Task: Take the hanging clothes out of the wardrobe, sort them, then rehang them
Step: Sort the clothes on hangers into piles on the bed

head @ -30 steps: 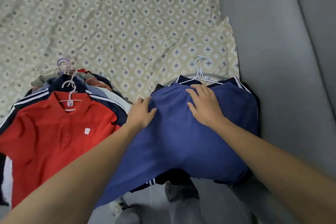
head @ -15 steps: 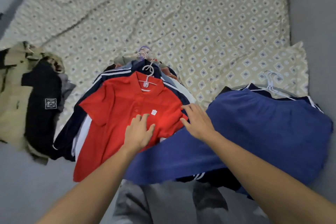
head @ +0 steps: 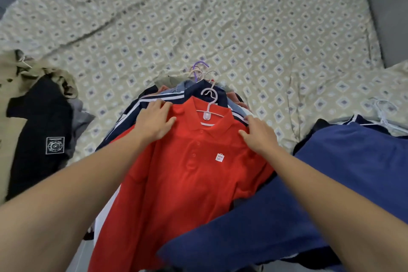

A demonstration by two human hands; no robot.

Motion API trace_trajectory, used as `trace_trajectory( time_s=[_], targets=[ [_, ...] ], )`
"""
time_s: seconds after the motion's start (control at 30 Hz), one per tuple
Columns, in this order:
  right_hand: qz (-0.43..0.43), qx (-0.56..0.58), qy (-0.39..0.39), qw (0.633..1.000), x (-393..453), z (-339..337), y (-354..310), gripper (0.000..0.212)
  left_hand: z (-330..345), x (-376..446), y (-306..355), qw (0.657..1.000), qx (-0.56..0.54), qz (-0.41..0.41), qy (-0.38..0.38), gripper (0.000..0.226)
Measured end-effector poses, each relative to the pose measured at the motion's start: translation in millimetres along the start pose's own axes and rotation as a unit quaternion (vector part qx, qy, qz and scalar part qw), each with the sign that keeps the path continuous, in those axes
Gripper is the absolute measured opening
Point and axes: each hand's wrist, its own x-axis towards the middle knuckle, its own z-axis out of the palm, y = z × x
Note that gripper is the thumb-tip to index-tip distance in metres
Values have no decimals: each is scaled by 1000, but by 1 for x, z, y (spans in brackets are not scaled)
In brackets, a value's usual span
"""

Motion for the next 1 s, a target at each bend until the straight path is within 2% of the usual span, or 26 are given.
trace_trajectory(
  time_s=[0.13, 0.23, 0.33, 0.47, 0.6, 0.73, 0.87, 1.0],
  targets=[
    [-17, -4, 9, 1000, -3, 6, 1, 26, 11, 14, 0, 1000, 28, 11, 0, 42],
    [-12, -12, 6, 1000, -7, 8, -4, 32, 13, 15, -1, 999, 41, 11, 19, 37],
    [-3, 2, 12, 1000, -5, 13, -12, 40, 12, 19, -4, 999, 35, 21, 2, 34],
    [31, 20, 3, 999, 1, 16, -19, 24, 11, 24, -7, 998, 39, 29, -32, 28],
    [22, 38, 11, 999, -12, 2, -26, 26, 2, 9, -13, 998, 38, 51, -24, 24],
    [-7, 55, 55, 997, -33, -58, -55, 28, -53, -17, -18, 995, -56, 69, 34, 20],
    [-15, 64, 96, 993, -62, -137, -101, 32, -137, -48, -25, 984, -157, 58, 64, 21],
    [-19, 84, 145, 986, -102, -219, -157, 33, -237, -89, -38, 974, -189, 69, 101, 22]
  ],
)
